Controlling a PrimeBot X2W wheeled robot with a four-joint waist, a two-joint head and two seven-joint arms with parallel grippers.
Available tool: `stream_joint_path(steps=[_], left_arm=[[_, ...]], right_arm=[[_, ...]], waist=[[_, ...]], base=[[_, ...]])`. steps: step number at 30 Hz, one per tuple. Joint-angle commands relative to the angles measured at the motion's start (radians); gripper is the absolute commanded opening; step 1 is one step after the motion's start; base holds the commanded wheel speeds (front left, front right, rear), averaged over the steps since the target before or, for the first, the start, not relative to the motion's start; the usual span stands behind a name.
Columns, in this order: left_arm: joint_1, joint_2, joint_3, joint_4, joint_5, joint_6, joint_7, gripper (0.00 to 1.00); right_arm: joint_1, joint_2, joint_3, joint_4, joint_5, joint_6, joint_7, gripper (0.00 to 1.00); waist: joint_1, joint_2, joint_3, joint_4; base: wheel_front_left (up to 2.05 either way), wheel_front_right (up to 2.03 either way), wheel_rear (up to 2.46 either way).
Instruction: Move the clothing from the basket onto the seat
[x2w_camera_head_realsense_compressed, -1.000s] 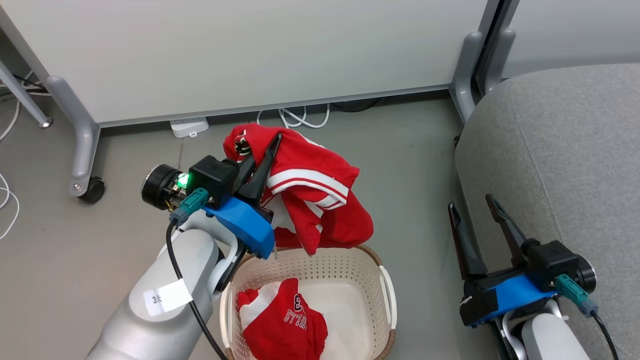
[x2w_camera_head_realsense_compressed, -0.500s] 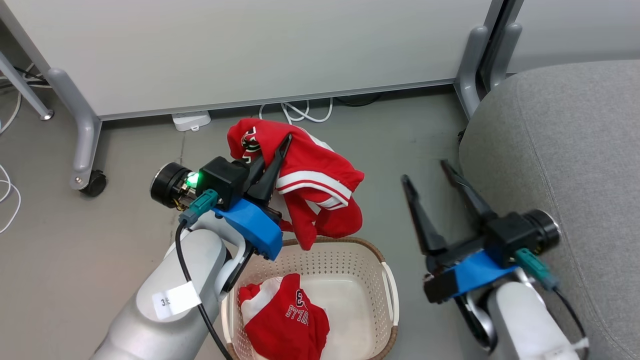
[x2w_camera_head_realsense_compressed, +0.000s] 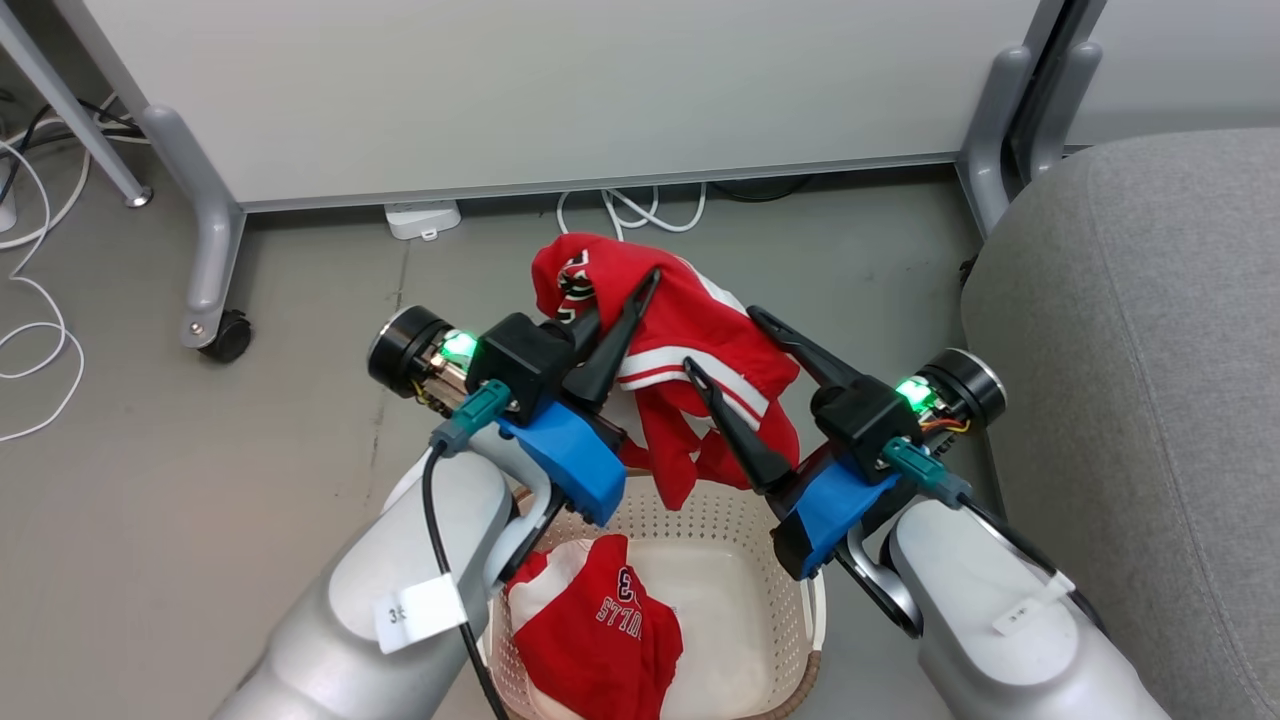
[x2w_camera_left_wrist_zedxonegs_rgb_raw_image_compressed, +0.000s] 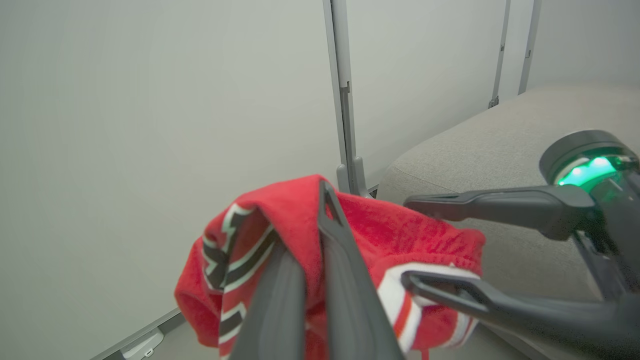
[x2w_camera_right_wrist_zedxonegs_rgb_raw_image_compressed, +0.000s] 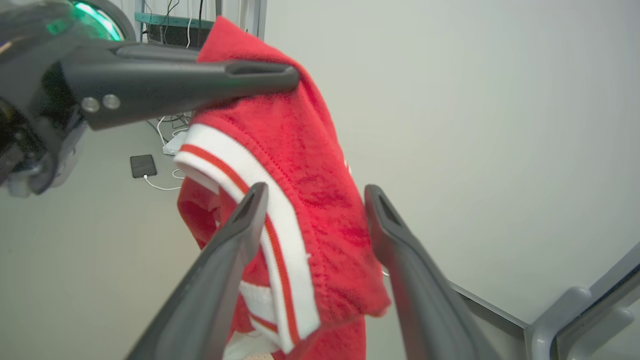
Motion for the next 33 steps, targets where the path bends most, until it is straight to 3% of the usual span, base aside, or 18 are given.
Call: stream_joint_path(steps=[1, 12, 13, 14, 33], left_arm=[[-0.014, -0.006, -0.009, -0.011, 0.008, -0.002, -0.005, 0.00], [-0.024, -0.018, -0.081, -0.047, -0.001, -0.003, -0.005, 0.00], [-0.025, -0.017, -0.084, -0.049, -0.003, -0.003, -0.005, 0.00], [-0.026, -0.017, -0.086, -0.051, -0.006, -0.003, -0.005, 0.00], [-0.018, -0.007, -0.074, -0.047, -0.002, -0.003, -0.005, 0.00]], right_arm=[[-0.036, -0.011, 0.024, 0.043, 0.007, 0.000, -0.003, 1.00], [-0.139, -0.020, 0.134, 0.242, 0.068, 0.000, -0.003, 1.00], [-0.144, -0.016, 0.138, 0.253, 0.075, 0.000, -0.003, 0.60], [-0.149, -0.012, 0.145, 0.260, 0.081, 0.000, -0.003, 0.00], [-0.140, -0.002, 0.147, 0.239, 0.126, 0.000, -0.003, 0.00]], waist=[[0.0000, -0.0001, 0.002, 0.007], [0.0000, -0.0001, 0.006, 0.029], [0.0000, -0.0001, 0.005, 0.030], [0.0000, -0.0001, 0.005, 0.030], [0.0000, -0.0001, 0.004, 0.022]], base=[[0.00, 0.00, 0.00], [0.00, 0.00, 0.00], [0.00, 0.00, 0.00], [0.00, 0.00, 0.00], [0.00, 0.00, 0.00]])
